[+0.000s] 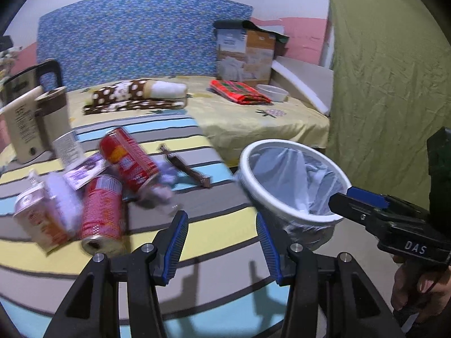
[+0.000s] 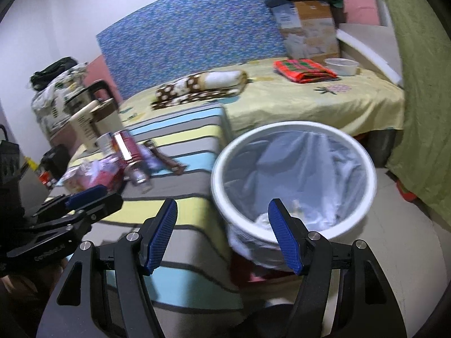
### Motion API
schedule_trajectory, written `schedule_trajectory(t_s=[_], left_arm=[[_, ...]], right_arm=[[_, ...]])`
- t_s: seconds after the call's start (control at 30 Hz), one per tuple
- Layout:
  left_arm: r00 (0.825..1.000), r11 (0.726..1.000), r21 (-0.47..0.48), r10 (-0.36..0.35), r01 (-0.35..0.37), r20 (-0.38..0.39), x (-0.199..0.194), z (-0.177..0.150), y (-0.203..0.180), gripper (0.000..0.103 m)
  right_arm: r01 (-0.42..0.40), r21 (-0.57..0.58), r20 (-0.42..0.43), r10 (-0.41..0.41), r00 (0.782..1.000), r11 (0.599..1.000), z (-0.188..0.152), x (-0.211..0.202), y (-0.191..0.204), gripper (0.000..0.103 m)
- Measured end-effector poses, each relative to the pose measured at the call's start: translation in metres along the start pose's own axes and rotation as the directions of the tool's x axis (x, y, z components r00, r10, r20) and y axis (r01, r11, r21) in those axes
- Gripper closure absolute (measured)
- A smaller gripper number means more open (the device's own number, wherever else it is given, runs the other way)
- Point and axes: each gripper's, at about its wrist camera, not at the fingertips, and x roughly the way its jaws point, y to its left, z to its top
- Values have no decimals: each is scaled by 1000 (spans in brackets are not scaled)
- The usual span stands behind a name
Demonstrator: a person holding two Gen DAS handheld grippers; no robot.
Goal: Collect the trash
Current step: 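Move both grippers back toward the cans on the table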
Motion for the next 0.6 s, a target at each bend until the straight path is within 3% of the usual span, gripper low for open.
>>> schedule_trajectory(t_s=[0.2,0.6], left_arm=[[998,997,-44,67,-67,5,-18,-11,28,53],[979,974,-108,201,-198,17,-22,-11,75,53]], right_arm=[[-88,-59,-26,87,996,994,-1,10,28,35],[-158,-120,-68,151,986,980,0,25,59,35]])
